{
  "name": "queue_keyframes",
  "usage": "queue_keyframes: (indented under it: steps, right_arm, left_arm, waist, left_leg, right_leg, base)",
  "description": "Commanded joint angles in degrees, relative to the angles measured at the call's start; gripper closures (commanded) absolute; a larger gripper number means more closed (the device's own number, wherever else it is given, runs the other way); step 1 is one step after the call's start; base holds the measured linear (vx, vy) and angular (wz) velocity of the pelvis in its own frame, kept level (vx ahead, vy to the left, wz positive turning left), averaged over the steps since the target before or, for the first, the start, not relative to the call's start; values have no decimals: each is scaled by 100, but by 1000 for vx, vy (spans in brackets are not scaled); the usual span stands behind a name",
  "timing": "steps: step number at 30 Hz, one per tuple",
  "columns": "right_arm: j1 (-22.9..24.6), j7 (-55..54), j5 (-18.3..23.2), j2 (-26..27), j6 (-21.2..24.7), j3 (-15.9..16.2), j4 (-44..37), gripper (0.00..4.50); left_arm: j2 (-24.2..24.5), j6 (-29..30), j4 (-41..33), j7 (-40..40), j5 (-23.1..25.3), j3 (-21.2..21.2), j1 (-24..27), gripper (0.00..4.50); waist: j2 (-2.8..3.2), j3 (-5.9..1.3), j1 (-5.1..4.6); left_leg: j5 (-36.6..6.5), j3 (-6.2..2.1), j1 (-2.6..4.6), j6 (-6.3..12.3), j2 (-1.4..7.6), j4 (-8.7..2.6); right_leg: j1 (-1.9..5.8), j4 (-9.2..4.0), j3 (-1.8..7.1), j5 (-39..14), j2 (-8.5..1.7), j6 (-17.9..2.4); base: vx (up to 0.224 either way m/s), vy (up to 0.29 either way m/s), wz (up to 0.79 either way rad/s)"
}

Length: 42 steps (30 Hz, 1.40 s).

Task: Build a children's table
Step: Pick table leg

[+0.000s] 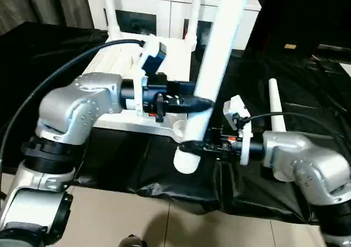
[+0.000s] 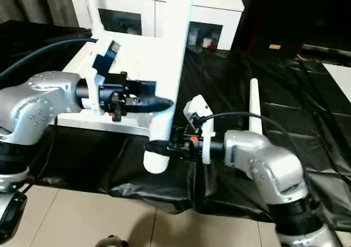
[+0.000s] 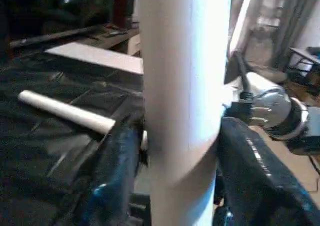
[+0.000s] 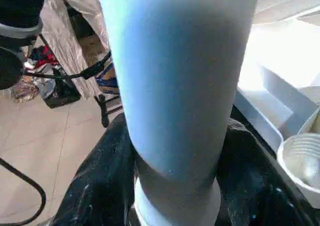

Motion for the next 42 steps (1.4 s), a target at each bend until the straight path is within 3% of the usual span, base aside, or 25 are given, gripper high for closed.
queue_keyframes:
  steps: [1,7,8,11,12,14,15,16,17,18,19,23,25,27,28,29,30,31,32,33,35,36,38,41,42]
  right_arm:
    - [7,-151,-93,34,-202,-214,-9,260]
    - [84,-831,-316,341,-476,-593,122,261]
    - [104,-973,-431,339,-574,-642,154,261]
    - [106,-1354,-795,314,-781,-647,282,261]
    - [98,-1786,-1358,255,-1067,-502,412,261]
    - [107,-2035,-1594,289,-1216,-484,463,261]
    - [129,-2880,-2282,377,-1517,-444,605,261]
    - [144,-3339,-2645,405,-1729,-439,677,261]
    - [119,-3702,-2860,426,-1719,-449,859,261]
    - [116,-3725,-2871,427,-1716,-451,873,261]
    - [229,-4037,-2794,683,-1828,-730,878,261]
    - [515,-4149,-2696,966,-1889,-856,661,261]
    - [741,-3996,-2550,1144,-2022,-825,504,261]
    - [932,-3984,-2491,1350,-2092,-720,483,261]
    - [946,-4002,-2480,1384,-2125,-697,508,261]
    - [949,-4018,-2357,1484,-2153,-756,528,261]
    - [946,-4030,-2326,1510,-2159,-773,535,261]
    - [940,-4018,-2318,1529,-2162,-783,542,261]
    - [929,-4011,-2353,1517,-2161,-769,549,261]
    - [924,-4009,-2378,1514,-2174,-762,552,261]
    - [930,-4008,-2397,1543,-2204,-776,557,261]
    - [939,-4000,-2403,1567,-2213,-795,555,261]
    - [949,-3989,-2439,1573,-2245,-790,553,261]
    - [961,-3973,-2459,1623,-2319,-789,538,261]
    - [962,-3977,-2446,1639,-2329,-797,533,261]
  left_arm:
    - [67,122,-63,62,-4,83,69,162]
    - [256,194,-25,129,-38,245,361,118]
    - [288,53,-36,253,83,297,475,108]
    - [344,-366,-8,585,515,302,658,90]
    - [281,-803,75,1188,1036,319,819,90]
    - [131,-1080,124,1623,1239,461,924,90]
    - [-273,-1613,105,2567,1545,838,1188,90]
    - [-455,-1515,25,3037,1625,978,1325,90]
    - [-619,-1968,-137,3629,2062,945,1643,90]
    - [-630,-2007,-150,3673,2099,939,1668,90]
    - [-1007,-2072,-337,4294,2222,1089,2009,90]
    - [-1301,-2255,-552,4764,2410,1123,2341,90]
    - [-1433,-2344,-618,4975,2515,1113,2471,90]
    - [-1511,-2509,-548,5141,2761,991,2579,90]
    - [-1549,-2599,-512,5221,2827,981,2598,90]
    - [-1582,-2572,-468,5264,2827,978,2622,90]
    - [-1587,-2564,-457,5269,2821,972,2631,90]
    - [-1616,-2633,-456,5325,2873,974,2657,90]
    - [-1636,-2651,-453,5355,2899,972,2674,90]
    - [-1634,-2674,-449,5375,2938,961,2686,90]
    - [-1630,-2709,-434,5439,2984,939,2692,90]
    - [-1643,-2722,-432,5477,2994,934,2691,90]
    - [-1637,-2756,-431,5484,3024,926,2681,90]
    - [-1621,-2837,-381,5526,3192,896,2634,90]
    - [-1602,-2863,-365,5514,3233,868,2623,90]
  waist:
    - [20,-414,3]
    - [90,-422,-3]
    - [73,-419,-9]
    - [138,-421,-18]
    - [183,-426,-17]
    - [140,-424,-36]
    - [149,-414,-43]
    - [121,-417,-74]
    - [132,-427,-64]
    - [127,-425,-79]
    - [78,-420,-102]
    - [103,-433,-134]
    - [68,-418,-105]
    - [46,-401,-47]
    - [44,-406,-31]
    - [53,-407,7]
    - [70,-396,34]
    - [98,-403,48]
    - [126,-402,24]
    - [160,-405,-29]
    - [185,-431,-111]
    - [198,-423,-140]
    - [177,-393,-205]
    - [128,-390,-248]
    - [163,-402,-258]
  left_leg:
    - [-545,-43,152,-124,197,-369]
    - [-606,-53,164,-239,185,-378]
    - [-651,-51,165,-263,184,-386]
    - [-702,-65,167,-359,191,-387]
    - [-721,-76,168,-394,188,-388]
    - [-768,-73,168,-453,189,-388]
    - [-772,-79,148,-495,191,-387]
    - [-737,-71,150,-569,200,-381]
    - [-725,-74,148,-521,177,-376]
    - [-725,-83,135,-485,185,-382]
    - [-733,-69,131,-450,180,-383]
    - [-721,-70,114,-165,168,-367]
    - [-809,-33,74,97,149,-345]
    - [-776,-24,-12,565,131,-252]
    - [-747,-40,-32,667,129,-202]
    - [-706,-94,-81,852,148,-82]
    - [-656,-162,-105,940,200,-25]
    - [-640,-172,-95,942,223,-29]
    - [-664,-147,-44,978,232,-118]
    - [-749,-67,71,1087,202,-239]
    - [-730,8,171,1338,148,-336]
    - [-862,44,250,1444,138,-376]
    - [-1334,86,285,1350,86,-441]
    - [-1708,52,161,1174,72,-460]
    - [-1795,14,181,1082,91,-499]
  right_leg:
    - [203,-358,221,365,-408,-1334]
    - [187,-351,216,415,-391,-1300]
    - [195,-362,217,390,-390,-1273]
    - [194,-370,220,454,-390,-1196]
    - [198,-370,217,451,-388,-1163]
    - [218,-387,225,457,-389,-1105]
    - [223,-399,223,427,-394,-1092]
    - [219,-395,221,457,-390,-1083]
    - [232,-403,225,401,-386,-1040]
    - [249,-408,230,419,-379,-996]
    - [250,-410,236,439,-367,-961]
    - [227,-410,245,562,-368,-897]
    - [255,-474,303,339,-482,-946]
    - [294,-604,427,-46,-708,-988]
    - [311,-639,470,-149,-789,-984]
    - [340,-726,579,-343,-985,-996]
    - [320,-785,612,-669,-1095,-1046]
    - [312,-783,604,-786,-1082,-1083]
    - [256,-731,515,-756,-911,-1164]
    - [166,-653,379,-670,-687,-1183]
    - [104,-570,223,-512,-504,-1092]
    - [19,-559,177,-562,-472,-958]
    - [-29,-606,160,-752,-457,-788]
    - [52,-742,246,-957,-698,-377]
    - [50,-729,213,-1013,-662,-336]
  base:
    - [0,0,0]
    - [0,0,0]
    - [0,0,0]
    - [0,0,0]
    - [0,0,0]
    - [0,0,0]
    - [0,0,0]
    - [0,0,0]
    - [0,0,0]
    - [0,0,0]
    - [0,0,0]
    - [0,0,0]
    - [0,0,0]
    - [0,0,0]
    - [0,0,0]
    - [-16,58,0]
    - [-16,58,0]
    - [-20,94,2]
    - [-24,118,6]
    - [-24,118,6]
    - [-27,144,2]
    - [-31,150,2]
    - [-49,156,6]
    - [-44,158,0]
    - [-45,158,-5]
